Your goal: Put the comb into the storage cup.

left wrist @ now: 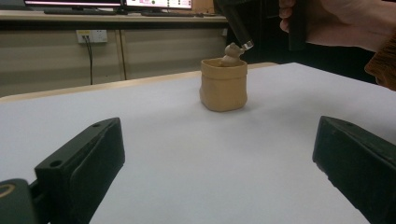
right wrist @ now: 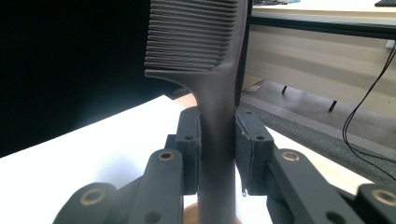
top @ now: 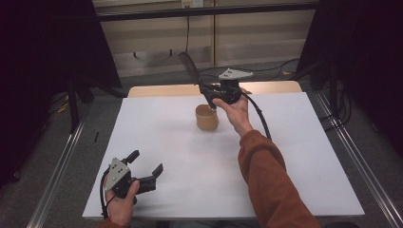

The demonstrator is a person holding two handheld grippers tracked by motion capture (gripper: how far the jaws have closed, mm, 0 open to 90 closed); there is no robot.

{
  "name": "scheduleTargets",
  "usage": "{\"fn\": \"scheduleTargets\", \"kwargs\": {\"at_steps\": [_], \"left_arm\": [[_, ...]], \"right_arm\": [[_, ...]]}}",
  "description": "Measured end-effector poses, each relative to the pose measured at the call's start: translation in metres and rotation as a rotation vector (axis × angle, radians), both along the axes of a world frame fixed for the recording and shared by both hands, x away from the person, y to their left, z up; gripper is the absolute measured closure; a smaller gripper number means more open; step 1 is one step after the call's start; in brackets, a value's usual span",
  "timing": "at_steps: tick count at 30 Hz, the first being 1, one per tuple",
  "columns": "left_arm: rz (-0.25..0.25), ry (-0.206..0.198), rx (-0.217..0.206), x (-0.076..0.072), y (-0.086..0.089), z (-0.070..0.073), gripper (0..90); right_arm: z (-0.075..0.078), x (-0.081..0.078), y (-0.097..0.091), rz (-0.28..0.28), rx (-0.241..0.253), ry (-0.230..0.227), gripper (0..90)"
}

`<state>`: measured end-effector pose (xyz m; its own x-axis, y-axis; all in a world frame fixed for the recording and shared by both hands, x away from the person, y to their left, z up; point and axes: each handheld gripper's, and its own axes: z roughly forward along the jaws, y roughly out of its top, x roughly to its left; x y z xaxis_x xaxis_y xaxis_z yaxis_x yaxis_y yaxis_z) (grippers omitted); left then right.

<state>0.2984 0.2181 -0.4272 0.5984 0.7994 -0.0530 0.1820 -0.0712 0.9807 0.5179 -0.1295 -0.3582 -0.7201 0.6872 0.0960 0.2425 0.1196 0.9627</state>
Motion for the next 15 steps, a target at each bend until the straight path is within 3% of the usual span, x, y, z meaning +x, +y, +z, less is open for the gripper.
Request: {"fn": "scheduleTargets", "kwargs": {"at_steps": [15], "left_arm": [[-0.003, 0.002, 0.008, 0.0, 0.001, 0.0, 2.3]], "right_arm": [[-0.012, 0.007, 0.006, 0.01, -0.023, 0.016, 72.7]]}}
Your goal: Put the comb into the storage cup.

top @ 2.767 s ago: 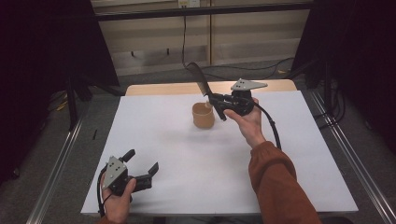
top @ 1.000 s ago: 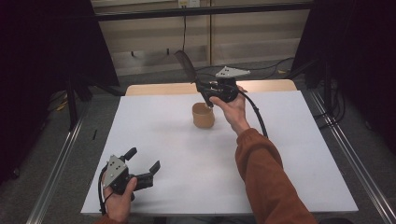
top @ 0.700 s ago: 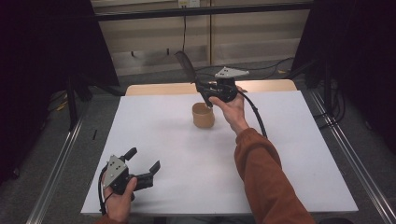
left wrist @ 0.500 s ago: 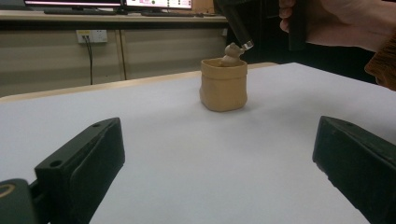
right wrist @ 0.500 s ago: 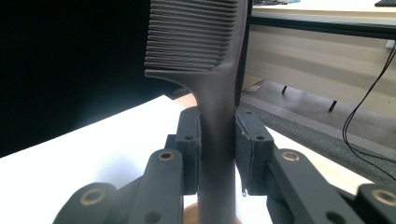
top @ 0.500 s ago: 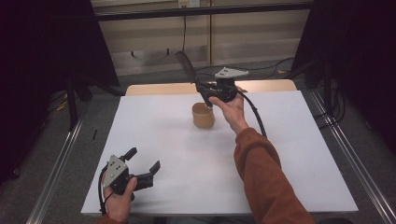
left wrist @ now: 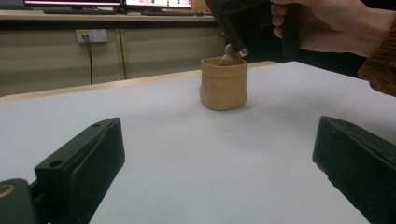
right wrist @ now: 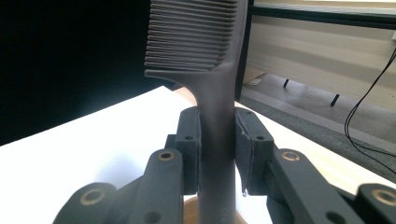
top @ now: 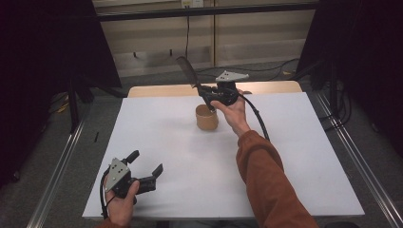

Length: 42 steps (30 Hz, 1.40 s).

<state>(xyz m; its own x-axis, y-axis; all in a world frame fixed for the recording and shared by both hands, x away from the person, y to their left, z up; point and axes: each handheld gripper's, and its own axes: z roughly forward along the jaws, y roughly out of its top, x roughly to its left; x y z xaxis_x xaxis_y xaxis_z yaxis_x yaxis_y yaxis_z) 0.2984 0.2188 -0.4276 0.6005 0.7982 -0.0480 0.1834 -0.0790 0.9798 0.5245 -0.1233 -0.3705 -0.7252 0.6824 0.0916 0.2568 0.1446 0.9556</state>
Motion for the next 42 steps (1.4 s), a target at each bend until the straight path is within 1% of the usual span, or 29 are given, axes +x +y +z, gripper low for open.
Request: {"fn": "scheduleTargets", "kwargs": {"at_steps": [2, 8, 12, 17, 19, 23, 29, 31, 33, 36, 40, 42], "left_arm": [[-0.002, 0.002, 0.006, 0.0, 0.0, 0.0, 2.3], [-0.006, 0.004, 0.007, 0.0, -0.001, -0.001, 2.3], [-0.005, 0.005, 0.007, 0.0, -0.001, -0.001, 2.3], [-0.006, 0.006, 0.009, 0.0, -0.001, 0.0, 2.3], [-0.005, 0.007, 0.012, 0.0, -0.001, -0.001, 2.3], [-0.005, 0.006, 0.012, 0.0, -0.001, -0.001, 2.3], [-0.005, 0.005, 0.012, 0.0, 0.0, 0.0, 2.3], [-0.003, 0.008, 0.013, 0.0, 0.0, -0.001, 2.3], [-0.004, 0.009, 0.02, 0.001, 0.0, -0.001, 2.3], [-0.003, 0.007, 0.011, 0.0, 0.0, 0.0, 2.3], [-0.006, 0.009, 0.018, 0.0, 0.0, -0.001, 2.3], [-0.002, 0.008, 0.014, 0.0, 0.0, -0.001, 2.3]], "right_arm": [[-0.001, 0.0, 0.001, 0.004, -0.008, -0.002, 72.7], [-0.007, 0.001, 0.005, 0.012, -0.006, -0.004, 72.7], [-0.012, 0.003, 0.006, 0.013, -0.01, 0.004, 72.7], [-0.015, 0.003, 0.008, 0.025, -0.026, 0.002, 72.8], [-0.016, 0.002, 0.008, 0.02, -0.03, 0.001, 72.8], [-0.019, 0.003, 0.007, 0.017, -0.034, 0.007, 72.8], [-0.025, 0.003, 0.008, 0.028, -0.041, 0.018, 72.8], [-0.026, 0.002, 0.008, 0.027, -0.038, 0.018, 72.8], [-0.025, 0.001, 0.008, 0.031, -0.05, 0.015, 72.8], [-0.024, 0.0, 0.008, 0.029, -0.054, 0.01, 72.8], [-0.025, -0.002, 0.01, 0.028, -0.056, 0.001, 72.7], [-0.025, -0.002, 0.01, 0.027, -0.059, 0.001, 72.8]]}}
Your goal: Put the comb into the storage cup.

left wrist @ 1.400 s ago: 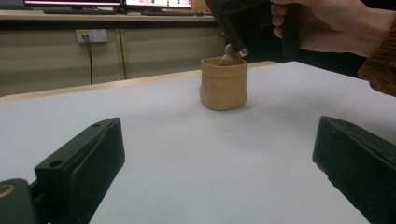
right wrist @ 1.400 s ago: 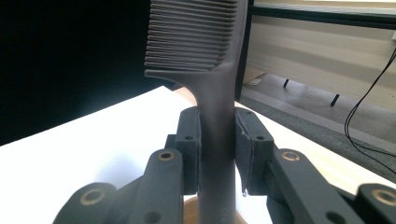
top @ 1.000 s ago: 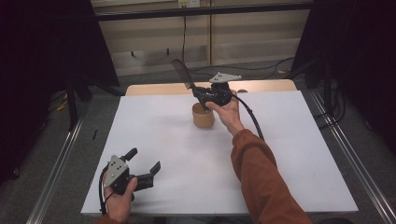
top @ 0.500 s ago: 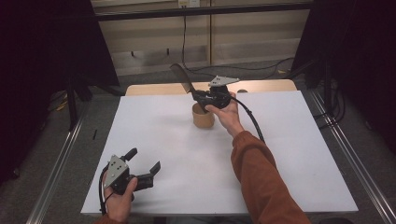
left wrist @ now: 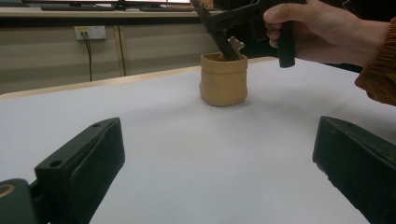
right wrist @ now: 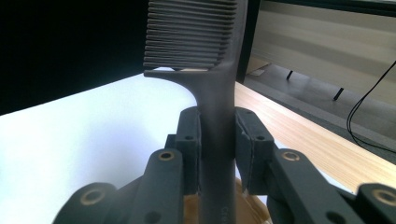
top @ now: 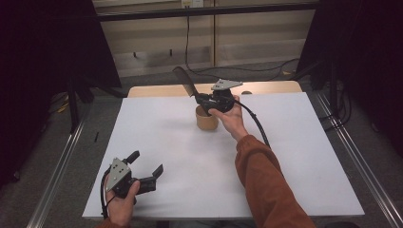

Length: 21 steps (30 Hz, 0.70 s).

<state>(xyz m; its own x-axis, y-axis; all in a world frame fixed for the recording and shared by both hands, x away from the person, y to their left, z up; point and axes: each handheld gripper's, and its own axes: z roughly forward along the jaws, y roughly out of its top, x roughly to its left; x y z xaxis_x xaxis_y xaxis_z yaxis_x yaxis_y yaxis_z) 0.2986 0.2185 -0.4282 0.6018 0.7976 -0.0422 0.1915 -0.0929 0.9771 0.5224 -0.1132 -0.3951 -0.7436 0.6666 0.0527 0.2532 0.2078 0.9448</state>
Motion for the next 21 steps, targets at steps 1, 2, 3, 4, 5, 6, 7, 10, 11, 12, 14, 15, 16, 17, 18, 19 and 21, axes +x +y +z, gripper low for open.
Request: {"fn": "scheduleTargets", "kwargs": {"at_steps": [1, 2, 3, 4, 5, 6, 7, 10, 11, 12, 14, 15, 16, 17, 18, 19, 21], "left_arm": [[0.0, 0.0, -0.002, 0.0001, 0.0, 0.0, 2.3], [-0.001, -0.001, -0.004, 0.0002, 0.0, -0.0001, 2.3], [-0.001, 0.001, -0.003, 0.0002, 0.0, -0.0002, 2.3], [-0.004, -0.001, 0.004, 0.0004, 0.0003, -0.0002, 2.3], [-0.005, 0.0, 0.0, 0.0003, 0.0001, -0.0002, 2.3], [-0.001, 0.001, -0.008, -0.0001, -0.0004, 0.0, 2.3], [-0.004, -0.001, -0.004, -0.0003, -0.0002, 0.0003, 2.3], [-0.003, 0.0, -0.003, -0.0004, -0.0003, 0.0003, 2.2], [0.0, 0.002, -0.006, -0.0004, -0.0003, 0.0001, 2.2], [-0.001, 0.003, -0.006, -0.0002, 0.0, 0.0001, 2.3], [0.001, 0.002, -0.007, -0.0002, 0.0003, 0.0001, 2.3], [0.001, 0.001, -0.006, 0.0, 0.0003, 0.0, 2.2], [0.001, 0.003, -0.006, 0.0, 0.0002, -0.0001, 2.3], [0.001, 0.001, 0.004, 0.0003, 0.0006, -0.0001, 2.2], [-0.002, 0.002, 0.004, 0.0003, 0.0003, -0.0001, 2.2], [-0.003, 0.001, 0.0, 0.0003, 0.0, -0.0001, 2.2], [-0.001, 0.0, -0.003, 0.0, 0.0, 0.0001, 2.2]], "right_arm": [[0.0001, -0.0002, -0.0001, 0.001, 0.001, 0.001, 72.7], [0.0003, -0.0004, -0.0002, 0.001, 0.001, -0.001, 72.8], [0.0005, -0.0007, -0.0005, 0.002, 0.001, -0.003, 72.7], [0.0007, -0.0012, -0.0007, 0.002, 0.002, -0.003, 72.7], [0.0009, -0.0016, -0.001, 0.0, 0.001, -0.005, 72.7], [0.001, -0.002, -0.0011, -0.001, 0.003, -0.007, 72.7], [0.0011, -0.0024, -0.0015, -0.001, 0.001, -0.008, 72.8], [0.0003, -0.0041, -0.0021, -0.001, 0.008, -0.016, 72.7], [-0.0011, -0.0046, -0.0022, -0.002, 0.006, -0.012, 72.7], [-0.0033, -0.0049, -0.0026, -0.004, -0.003, -0.011, 72.7], [-0.0077, -0.0058, -0.0045, -0.011, 0.002, -0.005, 72.8], [-0.0083, -0.0067, -0.0052, -0.017, 0.013, -0.006, 72.7], [-0.0082, -0.0073, -0.0058, -0.016, 0.015, -0.008, 72.7], [-0.0082, -0.0074, -0.0059, -0.012, 0.013, -0.005, 72.8], [-0.008, -0.0074, -0.006, -0.009, 0.009, -0.001, 72.7], [-0.0078, -0.0074, -0.0064, -0.009, 0.008, 0.001, 72.7], [-0.0083, -0.0076, -0.0068, -0.006, 0.003, 0.005, 72.7]]}}
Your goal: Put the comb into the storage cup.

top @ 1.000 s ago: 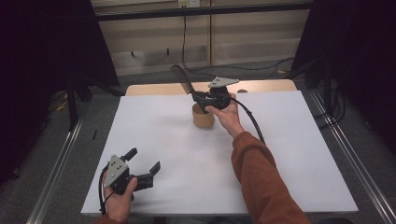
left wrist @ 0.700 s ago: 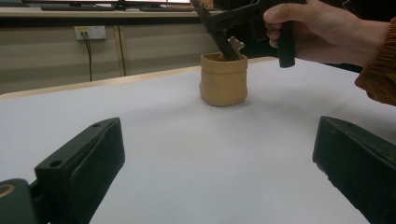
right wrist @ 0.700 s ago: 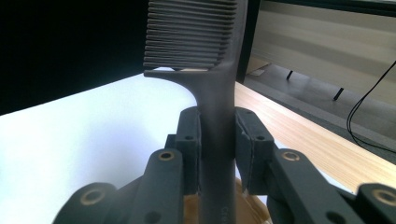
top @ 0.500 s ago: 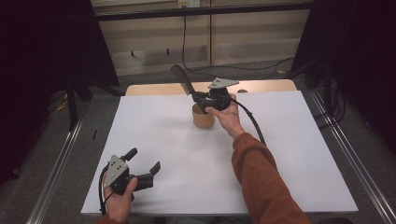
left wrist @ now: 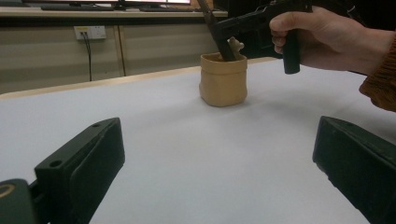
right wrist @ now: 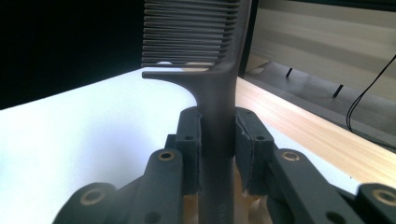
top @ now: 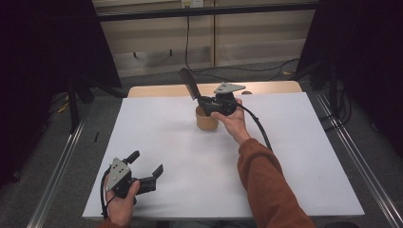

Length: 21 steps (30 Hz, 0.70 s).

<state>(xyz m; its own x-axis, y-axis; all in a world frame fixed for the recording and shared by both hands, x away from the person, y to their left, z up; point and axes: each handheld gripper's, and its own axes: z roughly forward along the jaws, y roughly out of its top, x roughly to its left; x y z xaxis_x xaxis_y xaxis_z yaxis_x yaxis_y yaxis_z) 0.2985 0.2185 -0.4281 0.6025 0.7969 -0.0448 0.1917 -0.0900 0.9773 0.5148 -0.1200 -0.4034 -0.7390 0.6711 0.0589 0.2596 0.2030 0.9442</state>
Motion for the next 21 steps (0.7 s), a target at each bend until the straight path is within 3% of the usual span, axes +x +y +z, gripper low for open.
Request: {"fn": "scheduleTargets", "kwargs": {"at_steps": [7, 21], "left_arm": [[0.003, 0.005, -0.002, 0.0002, 0.0005, -0.0003, 2.2], [0.0, 0.003, -0.001, 0.0, 0.0005, 0.0001, 2.3]], "right_arm": [[-0.0097, -0.0006, -0.0018, -0.001, -0.005, 0.017, 72.7], [-0.0099, -0.0029, -0.0012, -0.003, -0.029, 0.012, 72.7]]}}
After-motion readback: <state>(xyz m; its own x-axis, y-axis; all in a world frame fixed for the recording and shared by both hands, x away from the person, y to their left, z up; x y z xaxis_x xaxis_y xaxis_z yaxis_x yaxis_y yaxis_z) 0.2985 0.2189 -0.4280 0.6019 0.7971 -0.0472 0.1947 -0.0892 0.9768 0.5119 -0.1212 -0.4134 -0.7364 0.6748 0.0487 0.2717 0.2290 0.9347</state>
